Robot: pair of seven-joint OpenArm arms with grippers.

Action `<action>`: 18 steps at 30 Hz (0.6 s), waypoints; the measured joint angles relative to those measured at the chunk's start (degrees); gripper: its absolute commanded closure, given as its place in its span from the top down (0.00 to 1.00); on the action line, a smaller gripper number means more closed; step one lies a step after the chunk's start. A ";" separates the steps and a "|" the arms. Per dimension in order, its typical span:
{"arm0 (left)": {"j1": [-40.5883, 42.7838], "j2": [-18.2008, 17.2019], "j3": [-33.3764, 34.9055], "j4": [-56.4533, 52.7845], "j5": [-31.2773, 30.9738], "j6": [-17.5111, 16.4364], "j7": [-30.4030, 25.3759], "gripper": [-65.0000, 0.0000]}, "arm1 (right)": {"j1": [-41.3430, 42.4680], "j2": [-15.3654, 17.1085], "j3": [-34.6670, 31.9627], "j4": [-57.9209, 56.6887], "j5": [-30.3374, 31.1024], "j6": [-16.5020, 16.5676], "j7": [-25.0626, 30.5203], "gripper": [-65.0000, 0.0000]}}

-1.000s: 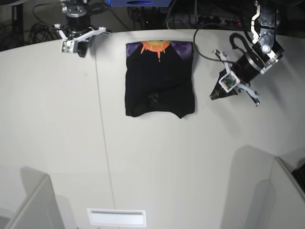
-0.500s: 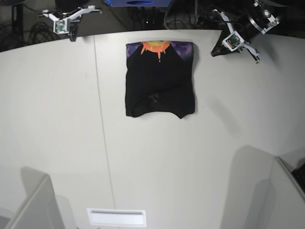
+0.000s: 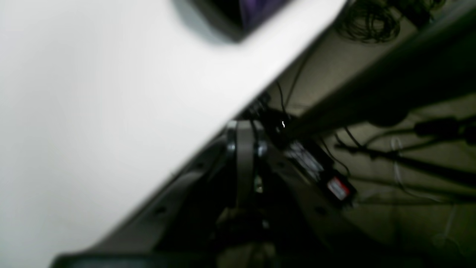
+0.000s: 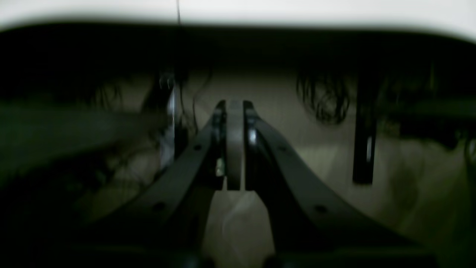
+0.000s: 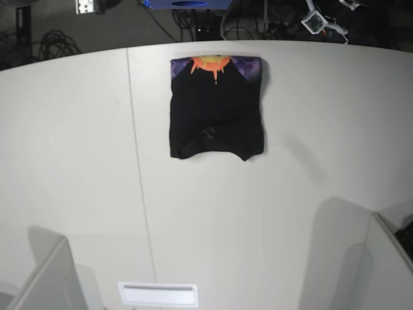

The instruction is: Fold the T-shirt properly

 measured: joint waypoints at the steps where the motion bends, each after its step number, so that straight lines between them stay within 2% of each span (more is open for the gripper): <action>1: 0.20 0.50 -0.02 -1.29 0.07 0.02 -0.15 0.00 | -0.35 0.00 -0.24 0.00 -0.13 0.00 -2.21 0.00; 4: 0.63 2.62 0.11 -7.26 0.15 0.09 -0.42 0.00 | -1.18 0.04 -3.26 -0.02 -0.33 -0.52 -10.27 0.00; 6: 0.94 3.08 0.33 -12.37 0.59 0.00 -0.37 0.00 | -1.03 0.00 -6.86 -0.28 -0.31 -0.35 -16.59 0.00; 9: 0.74 3.34 0.02 -19.78 0.76 0.24 -0.33 0.00 | 2.38 -0.20 -10.75 -4.50 -0.02 0.17 -23.12 0.00; 13: -3.48 4.15 4.37 -30.53 0.48 0.07 -0.52 0.00 | 12.68 0.04 -14.27 -17.49 -0.72 -0.55 -22.40 0.00; 16: -9.27 5.38 7.56 -40.89 -0.63 0.04 -0.66 0.00 | 19.02 0.09 -19.80 -26.58 -0.35 -0.52 -22.25 0.00; 18: -13.62 6.23 8.13 -48.43 -0.15 1.73 -0.63 0.00 | 22.03 -0.44 -23.54 -31.78 -0.02 0.13 -22.77 0.00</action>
